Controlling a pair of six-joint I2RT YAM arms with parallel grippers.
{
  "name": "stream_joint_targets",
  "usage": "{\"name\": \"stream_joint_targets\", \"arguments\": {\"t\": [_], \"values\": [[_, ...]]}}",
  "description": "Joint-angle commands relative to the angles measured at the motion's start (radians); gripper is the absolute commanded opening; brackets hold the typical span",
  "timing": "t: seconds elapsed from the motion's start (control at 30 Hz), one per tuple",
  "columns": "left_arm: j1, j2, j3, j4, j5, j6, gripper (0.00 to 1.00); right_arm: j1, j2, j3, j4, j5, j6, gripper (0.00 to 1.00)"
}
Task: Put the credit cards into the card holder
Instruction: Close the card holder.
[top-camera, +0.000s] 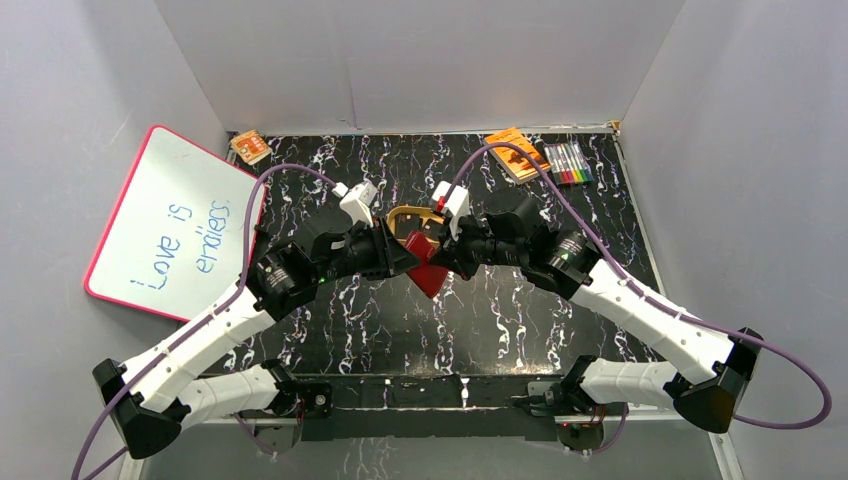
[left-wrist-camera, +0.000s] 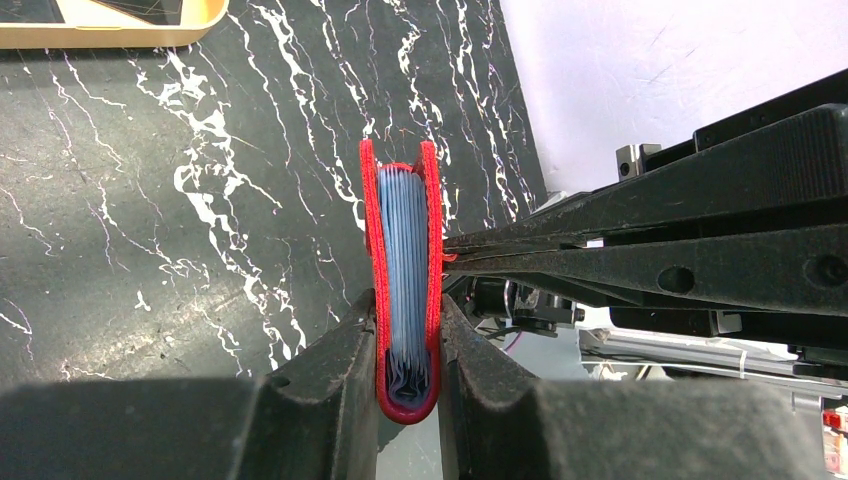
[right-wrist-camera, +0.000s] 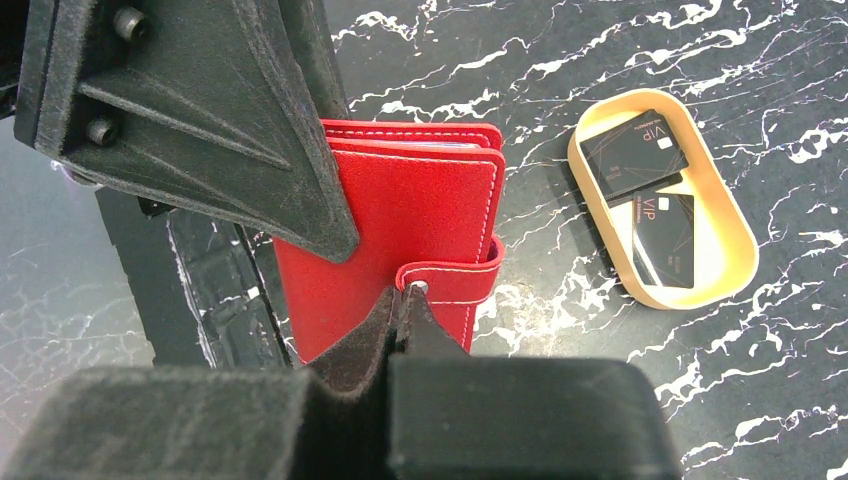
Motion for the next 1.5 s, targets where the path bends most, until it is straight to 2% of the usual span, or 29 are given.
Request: {"name": "stream_joint_targets", "arguments": {"t": [0.0,1.03,1.3,1.47], "values": [[-0.021,-0.051,0.030,0.250,0.154,-0.046,0.00,0.028,0.019,0.009,0.044,-0.052,0.024,0.00],[-0.020,-0.038,0.037,0.326,0.177,-0.093,0.00,0.092,0.069,-0.014,0.113,-0.068,0.078,0.00],[-0.020,-0.075,0.034,0.225,0.097,-0.045,0.00,0.098,0.038,-0.010,0.104,-0.030,0.090,0.00],[-0.020,-0.104,0.015,0.172,0.046,-0.019,0.00,0.099,-0.010,0.022,0.087,-0.080,0.119,0.34]]}}
